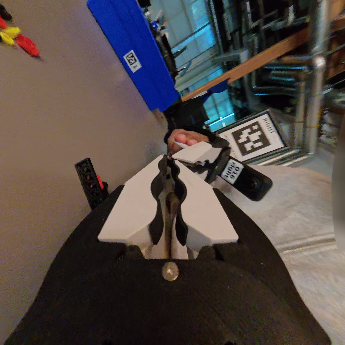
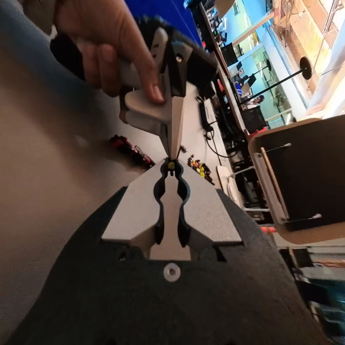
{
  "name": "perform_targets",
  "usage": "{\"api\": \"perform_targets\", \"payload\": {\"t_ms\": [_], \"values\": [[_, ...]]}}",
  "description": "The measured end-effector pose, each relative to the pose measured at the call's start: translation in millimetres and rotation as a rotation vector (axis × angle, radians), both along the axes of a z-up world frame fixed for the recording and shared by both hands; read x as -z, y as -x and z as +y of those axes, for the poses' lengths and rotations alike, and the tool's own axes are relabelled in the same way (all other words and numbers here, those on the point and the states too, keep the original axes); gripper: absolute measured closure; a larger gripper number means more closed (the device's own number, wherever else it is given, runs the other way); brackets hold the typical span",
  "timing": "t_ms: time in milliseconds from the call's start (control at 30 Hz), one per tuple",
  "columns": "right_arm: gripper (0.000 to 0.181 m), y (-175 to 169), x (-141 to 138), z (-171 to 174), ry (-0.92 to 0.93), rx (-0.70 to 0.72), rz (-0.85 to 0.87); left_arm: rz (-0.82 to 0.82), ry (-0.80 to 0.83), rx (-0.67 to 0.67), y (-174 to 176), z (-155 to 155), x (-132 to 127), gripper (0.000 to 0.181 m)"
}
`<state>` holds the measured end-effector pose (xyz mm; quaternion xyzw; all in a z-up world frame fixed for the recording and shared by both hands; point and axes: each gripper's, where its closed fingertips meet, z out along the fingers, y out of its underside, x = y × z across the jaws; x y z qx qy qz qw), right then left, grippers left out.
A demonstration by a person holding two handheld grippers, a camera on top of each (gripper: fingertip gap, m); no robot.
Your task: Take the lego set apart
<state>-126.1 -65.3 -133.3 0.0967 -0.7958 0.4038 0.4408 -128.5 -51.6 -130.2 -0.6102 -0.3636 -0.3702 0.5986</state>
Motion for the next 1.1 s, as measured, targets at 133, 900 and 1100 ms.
{"api": "perform_targets", "payload": {"t_ms": [133, 900, 1100], "values": [[0.177, 5, 4, 3, -0.045, 0.027, 0.043, 0.068, 0.067, -0.062, 5, 3, 4, 0.179], [0.181, 89, -2, 84, 0.484, 0.350, -0.438, 0.184, 0.113, -0.271, 44, -30, 7, 0.181], [0.181, 128, -17, 97, 0.722, 0.278, -0.733, 0.196, 0.103, -0.283, 46, -31, 6, 0.181]]}}
